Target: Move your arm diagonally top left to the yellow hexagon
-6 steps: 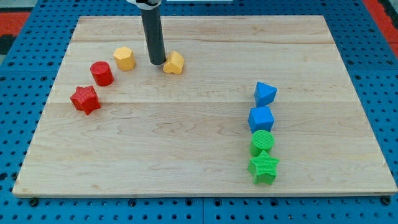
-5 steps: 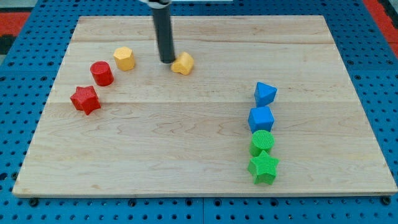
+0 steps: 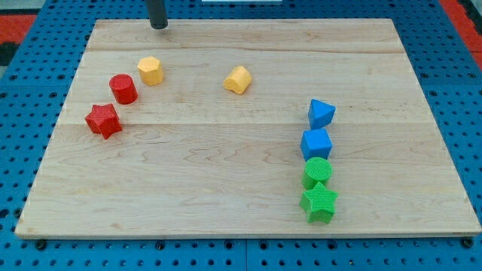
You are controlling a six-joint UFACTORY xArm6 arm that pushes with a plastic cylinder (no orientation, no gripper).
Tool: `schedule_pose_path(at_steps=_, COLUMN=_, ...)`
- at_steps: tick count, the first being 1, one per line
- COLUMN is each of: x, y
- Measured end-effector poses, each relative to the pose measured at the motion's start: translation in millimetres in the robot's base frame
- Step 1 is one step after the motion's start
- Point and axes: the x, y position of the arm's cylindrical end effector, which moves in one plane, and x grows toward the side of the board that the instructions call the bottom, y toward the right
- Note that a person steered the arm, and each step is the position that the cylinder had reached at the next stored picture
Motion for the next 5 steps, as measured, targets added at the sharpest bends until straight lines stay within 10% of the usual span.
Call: schedule_pose_path(at_steps=5, x=45.7, y=9.9)
